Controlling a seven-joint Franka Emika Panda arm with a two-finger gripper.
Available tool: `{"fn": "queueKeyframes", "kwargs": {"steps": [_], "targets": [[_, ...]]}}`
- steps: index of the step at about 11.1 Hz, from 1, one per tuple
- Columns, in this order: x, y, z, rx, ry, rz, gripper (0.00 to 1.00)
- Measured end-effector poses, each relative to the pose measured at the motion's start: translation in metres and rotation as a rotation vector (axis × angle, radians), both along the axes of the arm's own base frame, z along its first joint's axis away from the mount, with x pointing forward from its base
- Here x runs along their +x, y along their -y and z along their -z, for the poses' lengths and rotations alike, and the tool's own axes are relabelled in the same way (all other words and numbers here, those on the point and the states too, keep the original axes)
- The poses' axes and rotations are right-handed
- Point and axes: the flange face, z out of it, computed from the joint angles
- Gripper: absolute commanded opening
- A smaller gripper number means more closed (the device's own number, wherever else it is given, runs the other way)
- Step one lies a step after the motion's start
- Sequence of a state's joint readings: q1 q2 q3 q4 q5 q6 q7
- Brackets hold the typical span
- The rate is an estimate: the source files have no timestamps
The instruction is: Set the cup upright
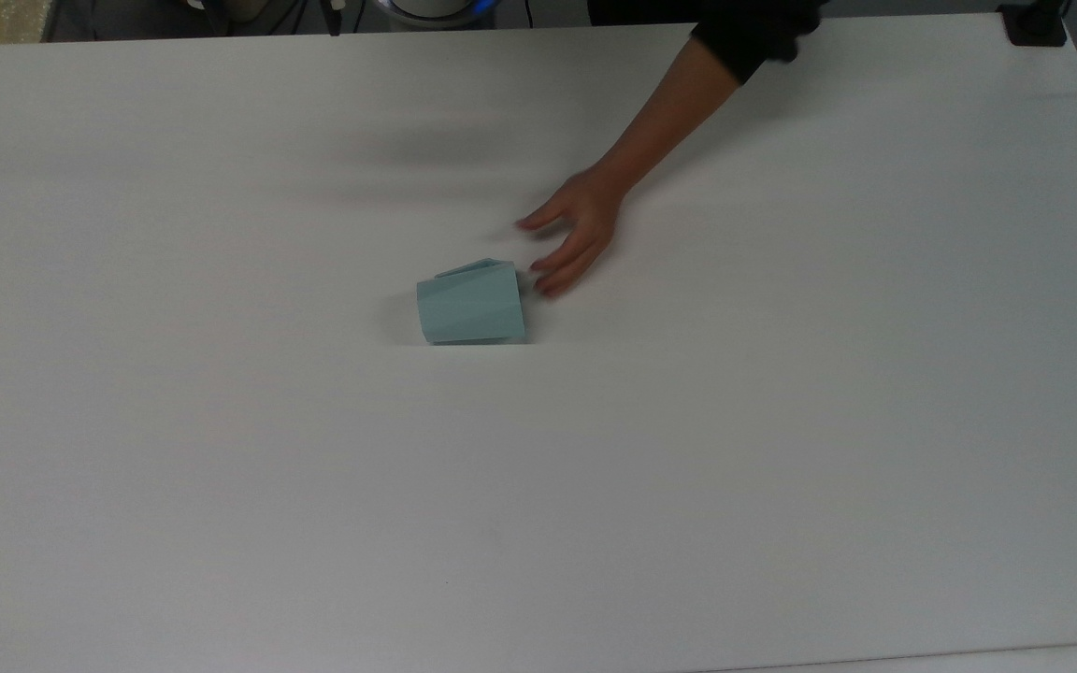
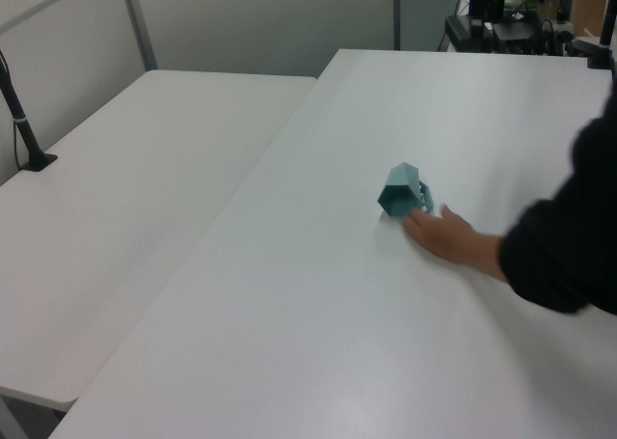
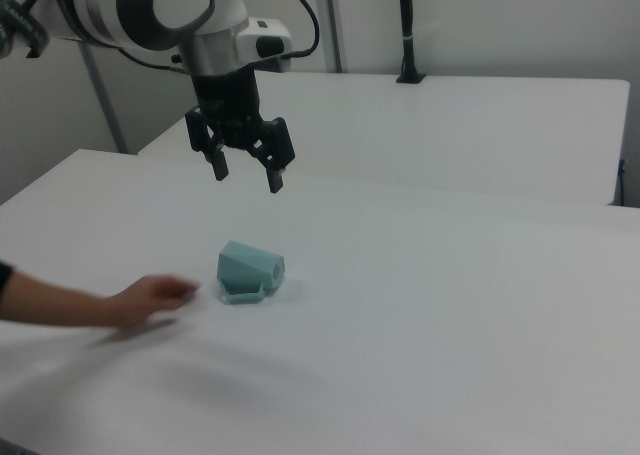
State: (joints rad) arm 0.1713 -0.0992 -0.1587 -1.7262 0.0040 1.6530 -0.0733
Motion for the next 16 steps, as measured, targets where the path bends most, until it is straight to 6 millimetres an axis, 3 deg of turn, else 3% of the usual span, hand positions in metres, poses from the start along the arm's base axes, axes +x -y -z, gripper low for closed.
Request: {"fn": "queueKeyframes", "kwargs": {"steps": [5, 8, 10, 12, 13, 16], "targets": [[0.0, 0.014, 0.0, -0.007, 0.001, -0.002, 1.0], [0.001, 0.007, 0.001, -0.008, -0.001, 0.011, 1.0], [0.007, -0.031, 0.002, -0.023, -0.001, 0.03, 1.0], [0.016, -0.087, 0.006, -0.111, 0.015, 0.019, 1.0], [0.022, -0.128, 0.011, -0.172, 0.035, 0.018, 1.0], [0.03, -0.209, 0.039, -0.35, 0.101, 0.039, 1.0]]}}
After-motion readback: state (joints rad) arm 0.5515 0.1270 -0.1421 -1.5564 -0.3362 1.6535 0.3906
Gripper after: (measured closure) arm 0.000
